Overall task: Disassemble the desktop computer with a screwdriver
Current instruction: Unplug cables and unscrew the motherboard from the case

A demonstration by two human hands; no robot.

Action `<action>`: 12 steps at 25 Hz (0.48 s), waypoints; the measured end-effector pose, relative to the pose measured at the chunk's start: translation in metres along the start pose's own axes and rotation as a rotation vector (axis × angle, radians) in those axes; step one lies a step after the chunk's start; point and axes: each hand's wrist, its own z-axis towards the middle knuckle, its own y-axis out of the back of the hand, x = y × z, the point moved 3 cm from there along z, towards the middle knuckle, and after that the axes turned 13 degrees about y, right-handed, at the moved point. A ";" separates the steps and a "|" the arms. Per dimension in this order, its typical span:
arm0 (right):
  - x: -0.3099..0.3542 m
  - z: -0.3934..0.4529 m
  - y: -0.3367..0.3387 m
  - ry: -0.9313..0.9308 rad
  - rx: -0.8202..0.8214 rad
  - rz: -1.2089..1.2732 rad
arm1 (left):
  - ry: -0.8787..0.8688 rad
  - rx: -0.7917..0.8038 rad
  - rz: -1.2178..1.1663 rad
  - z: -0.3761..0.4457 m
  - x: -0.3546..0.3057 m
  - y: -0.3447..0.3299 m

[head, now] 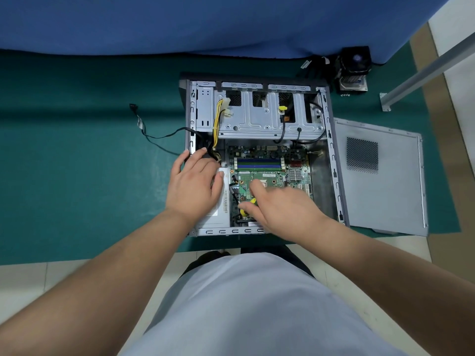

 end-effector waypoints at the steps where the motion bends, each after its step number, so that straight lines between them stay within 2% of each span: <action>1: 0.002 0.000 0.000 0.052 0.010 0.039 | 0.000 0.003 -0.001 0.000 0.000 0.000; 4: 0.003 -0.003 0.000 0.130 0.064 0.186 | 0.005 0.002 -0.004 0.000 0.000 0.001; 7: 0.004 -0.004 -0.002 -0.070 0.046 0.017 | 0.005 0.003 -0.009 0.000 0.000 -0.001; 8: 0.003 -0.003 -0.003 -0.080 0.038 -0.014 | 0.004 0.003 -0.008 0.000 0.001 -0.001; 12: -0.001 -0.003 0.000 0.081 0.051 0.260 | 0.008 0.006 -0.014 0.000 0.001 -0.001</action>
